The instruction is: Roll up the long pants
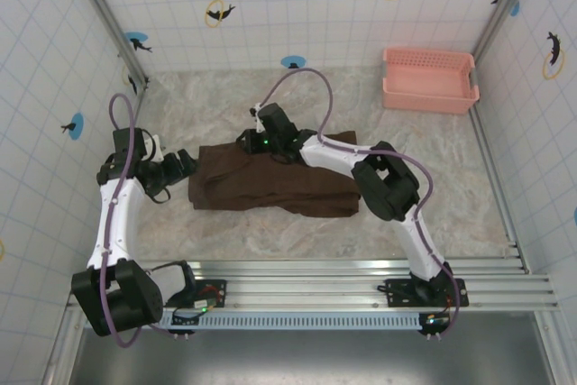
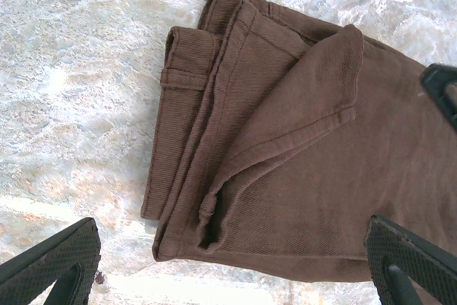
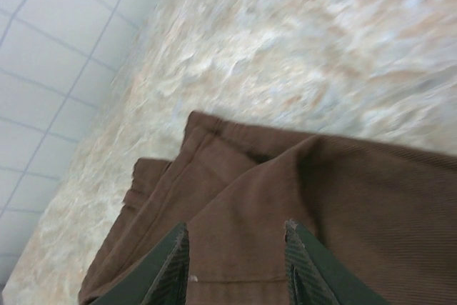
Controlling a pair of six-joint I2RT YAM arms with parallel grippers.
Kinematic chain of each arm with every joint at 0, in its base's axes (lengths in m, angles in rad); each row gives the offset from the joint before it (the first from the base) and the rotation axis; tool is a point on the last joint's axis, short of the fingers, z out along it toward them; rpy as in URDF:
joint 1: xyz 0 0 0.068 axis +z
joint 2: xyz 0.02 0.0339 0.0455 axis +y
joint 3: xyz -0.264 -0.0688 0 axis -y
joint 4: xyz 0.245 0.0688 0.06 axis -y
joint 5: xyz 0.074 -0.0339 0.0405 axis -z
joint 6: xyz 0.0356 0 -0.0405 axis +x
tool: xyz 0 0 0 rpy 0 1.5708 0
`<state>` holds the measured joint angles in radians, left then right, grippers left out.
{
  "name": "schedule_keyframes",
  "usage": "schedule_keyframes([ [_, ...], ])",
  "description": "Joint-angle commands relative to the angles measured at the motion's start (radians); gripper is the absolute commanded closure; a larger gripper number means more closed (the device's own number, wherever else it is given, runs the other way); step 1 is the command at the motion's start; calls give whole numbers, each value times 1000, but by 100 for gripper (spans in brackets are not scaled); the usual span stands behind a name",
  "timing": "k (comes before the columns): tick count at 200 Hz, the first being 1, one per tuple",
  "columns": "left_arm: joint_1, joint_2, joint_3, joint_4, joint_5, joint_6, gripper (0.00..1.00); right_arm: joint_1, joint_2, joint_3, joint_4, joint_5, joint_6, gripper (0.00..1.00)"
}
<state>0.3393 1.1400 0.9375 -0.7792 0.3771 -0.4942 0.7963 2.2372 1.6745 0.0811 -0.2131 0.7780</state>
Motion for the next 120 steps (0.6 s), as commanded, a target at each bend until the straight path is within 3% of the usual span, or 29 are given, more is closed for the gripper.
schedule_keyframes([
  [1, -7, -14, -4, 1, 4, 16, 3, -14, -4, -36, 8, 17, -8, 61],
  [120, -10, -9, 1, -13, 6, 24, 3, 15, 159, 23, -13, -29, 46, 63],
])
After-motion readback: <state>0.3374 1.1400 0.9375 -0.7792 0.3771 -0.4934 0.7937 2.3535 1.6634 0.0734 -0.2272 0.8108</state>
